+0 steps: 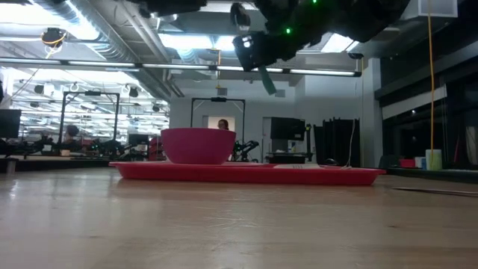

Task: Set up tray
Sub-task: Put the blue spoon beside the orange fork on the brown napkin

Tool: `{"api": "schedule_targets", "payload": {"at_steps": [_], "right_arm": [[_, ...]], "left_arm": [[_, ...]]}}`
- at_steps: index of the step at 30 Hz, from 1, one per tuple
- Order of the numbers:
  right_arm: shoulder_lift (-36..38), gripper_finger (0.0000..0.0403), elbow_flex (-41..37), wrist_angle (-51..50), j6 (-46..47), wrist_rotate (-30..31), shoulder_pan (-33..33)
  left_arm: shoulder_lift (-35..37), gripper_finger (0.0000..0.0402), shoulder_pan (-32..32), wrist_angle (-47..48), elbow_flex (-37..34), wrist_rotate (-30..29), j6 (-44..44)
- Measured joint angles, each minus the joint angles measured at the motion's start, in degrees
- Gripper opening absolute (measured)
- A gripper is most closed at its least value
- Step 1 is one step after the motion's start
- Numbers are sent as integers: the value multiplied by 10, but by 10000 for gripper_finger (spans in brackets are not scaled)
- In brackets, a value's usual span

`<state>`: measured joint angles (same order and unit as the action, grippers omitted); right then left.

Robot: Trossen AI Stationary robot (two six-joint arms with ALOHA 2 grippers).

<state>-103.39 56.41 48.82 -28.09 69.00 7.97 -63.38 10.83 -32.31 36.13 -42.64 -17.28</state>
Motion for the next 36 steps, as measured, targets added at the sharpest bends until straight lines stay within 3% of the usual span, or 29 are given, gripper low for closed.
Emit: {"api": "schedule_targets", "payload": {"at_steps": [4, 17, 24, 36], "right_arm": [[1, 57, 20, 1, -12, 48, 17], [1, 57, 109, -4, -34, 112, 47], [1, 57, 153, -20, -46, 115, 55], [8, 57, 242, -168, -48, 124, 81]], "left_arm": [[58, 129, -1, -2, -46, 3, 9], [177, 65, 0, -32, -156, 69, 17], [203, 61, 0, -31, -179, 95, 16], [207, 59, 0, -30, -189, 127, 38]]}}
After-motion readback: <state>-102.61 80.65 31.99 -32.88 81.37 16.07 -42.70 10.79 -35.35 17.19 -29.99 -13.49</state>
